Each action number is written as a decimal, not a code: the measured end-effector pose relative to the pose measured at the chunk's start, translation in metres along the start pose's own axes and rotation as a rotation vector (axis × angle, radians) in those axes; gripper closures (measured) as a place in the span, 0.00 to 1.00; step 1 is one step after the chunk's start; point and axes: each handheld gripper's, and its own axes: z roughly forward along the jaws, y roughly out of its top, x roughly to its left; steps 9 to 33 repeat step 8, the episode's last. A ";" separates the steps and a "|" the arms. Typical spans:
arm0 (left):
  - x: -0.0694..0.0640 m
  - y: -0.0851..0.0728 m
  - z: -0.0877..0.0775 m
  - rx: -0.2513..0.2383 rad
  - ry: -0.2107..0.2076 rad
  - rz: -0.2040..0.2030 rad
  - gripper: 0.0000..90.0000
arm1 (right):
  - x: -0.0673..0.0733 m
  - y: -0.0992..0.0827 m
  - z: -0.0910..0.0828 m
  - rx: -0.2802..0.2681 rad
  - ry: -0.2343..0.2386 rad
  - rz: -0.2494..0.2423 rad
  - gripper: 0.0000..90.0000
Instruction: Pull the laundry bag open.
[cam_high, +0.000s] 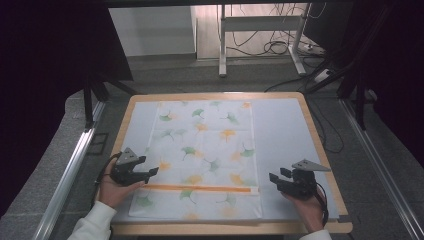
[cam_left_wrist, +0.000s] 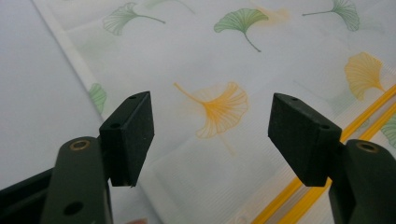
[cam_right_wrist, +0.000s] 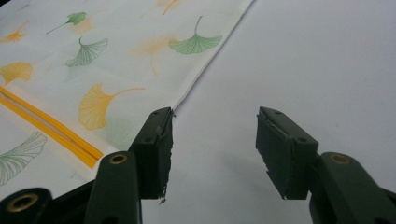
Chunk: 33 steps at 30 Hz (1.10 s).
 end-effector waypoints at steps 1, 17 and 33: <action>0.001 -0.001 -0.002 -0.004 0.002 -0.007 0.35 | 0.001 0.000 0.000 0.001 -0.001 -0.001 0.50; 0.002 -0.003 -0.003 -0.010 -0.002 -0.006 0.33 | 0.004 0.000 0.003 0.013 -0.014 -0.028 0.45; 0.002 -0.003 -0.003 -0.010 -0.002 -0.006 0.33 | 0.004 0.000 0.003 0.013 -0.014 -0.028 0.45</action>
